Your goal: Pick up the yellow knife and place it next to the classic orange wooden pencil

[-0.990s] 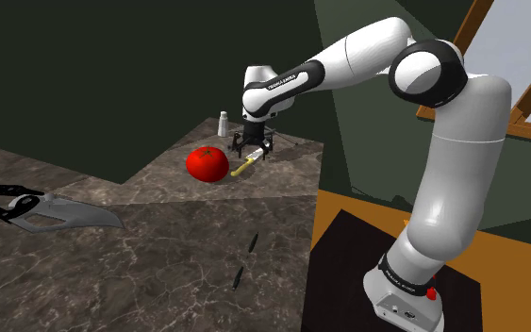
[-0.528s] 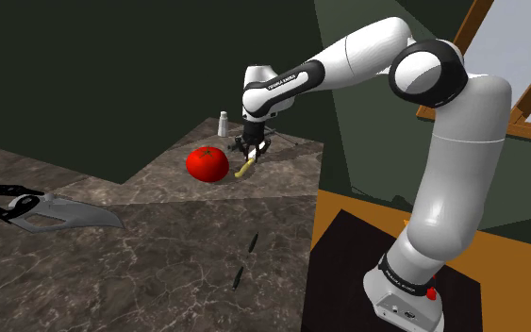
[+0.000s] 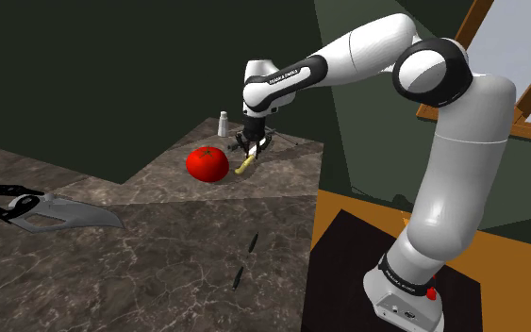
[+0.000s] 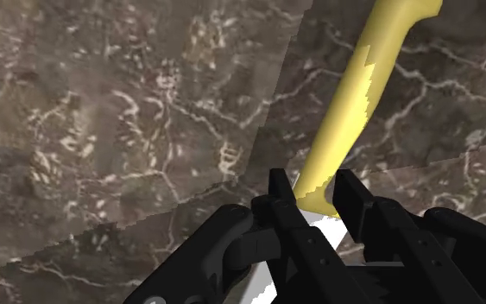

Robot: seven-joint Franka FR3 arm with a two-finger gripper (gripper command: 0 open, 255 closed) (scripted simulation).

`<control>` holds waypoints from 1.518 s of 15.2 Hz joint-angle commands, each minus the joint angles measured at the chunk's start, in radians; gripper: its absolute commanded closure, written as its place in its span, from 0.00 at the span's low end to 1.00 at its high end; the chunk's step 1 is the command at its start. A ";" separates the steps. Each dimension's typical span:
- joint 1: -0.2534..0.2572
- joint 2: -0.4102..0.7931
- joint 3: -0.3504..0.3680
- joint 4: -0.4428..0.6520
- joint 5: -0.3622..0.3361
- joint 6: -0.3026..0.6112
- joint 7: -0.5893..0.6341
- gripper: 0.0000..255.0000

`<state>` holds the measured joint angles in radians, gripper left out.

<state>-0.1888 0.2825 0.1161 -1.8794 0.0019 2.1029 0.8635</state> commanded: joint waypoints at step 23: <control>0.093 -0.338 0.092 -0.263 0.060 -0.066 0.160 1.00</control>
<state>-0.1067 -0.0325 0.1968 -2.1125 0.0558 2.0290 1.0038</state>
